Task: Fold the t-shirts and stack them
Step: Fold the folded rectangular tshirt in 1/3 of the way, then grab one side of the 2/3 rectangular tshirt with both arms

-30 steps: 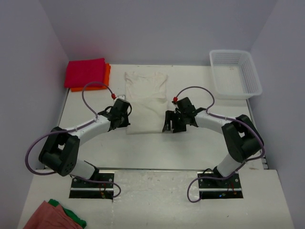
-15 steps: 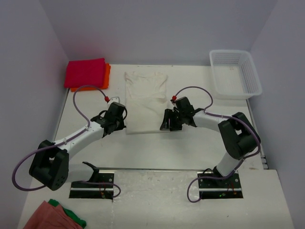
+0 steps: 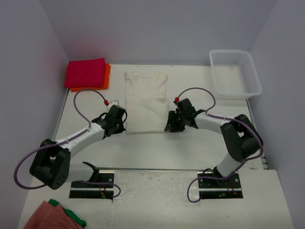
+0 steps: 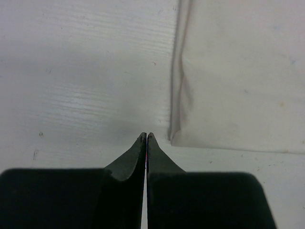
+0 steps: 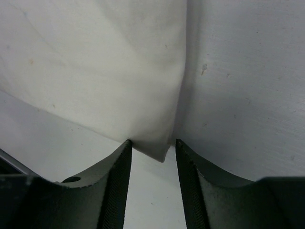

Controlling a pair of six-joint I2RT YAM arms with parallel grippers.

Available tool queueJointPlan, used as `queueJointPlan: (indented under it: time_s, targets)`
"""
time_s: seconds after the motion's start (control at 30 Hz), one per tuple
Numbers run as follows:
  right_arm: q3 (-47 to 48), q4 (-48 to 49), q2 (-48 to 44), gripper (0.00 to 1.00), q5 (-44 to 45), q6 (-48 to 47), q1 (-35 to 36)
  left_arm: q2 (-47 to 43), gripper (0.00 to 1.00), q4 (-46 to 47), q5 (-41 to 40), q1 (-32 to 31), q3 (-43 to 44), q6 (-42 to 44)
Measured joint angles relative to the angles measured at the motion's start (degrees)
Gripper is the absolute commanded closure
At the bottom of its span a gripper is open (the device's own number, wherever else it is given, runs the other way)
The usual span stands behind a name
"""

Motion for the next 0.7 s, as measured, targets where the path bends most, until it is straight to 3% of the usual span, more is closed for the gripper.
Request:
queueJointPlan:
  time_s: [0.07,0.23,0.33,0.47,0.53,0.7]
  targets:
    - [0.0,0.2,0.4,0.59,0.0,0.1,0.0,0.0,0.96,-0.3,0.2,0.0,-0.7,-0.6]
    - [0.0,1.1,1.2,0.70,-0.3,0.2,-0.1,-1.0,0.75,-0.3,0.8,0.0,-2.4,-2.2]
    - [0.0,1.9,1.7,0.79,-0.8,0.3,-0.3,-2.6,0.66,-0.6,1.3,0.0,-2.8,-2.7]
    - [0.0,2.6,2.4,1.00,-1.1,0.5,-0.4,-4.4,0.55,-0.9,1.8,0.0,-2.8,-3.7]
    - [0.0,2.6,2.5,1.00,-1.0,0.5,-0.4,-5.2,0.51,-0.9,2.4,0.0,-2.8,-4.0]
    - [0.0,2.6,2.5,1.00,-1.0,0.5,-0.4,-6.0,0.51,0.3,6.0,0.7,-2.9,-4.1]
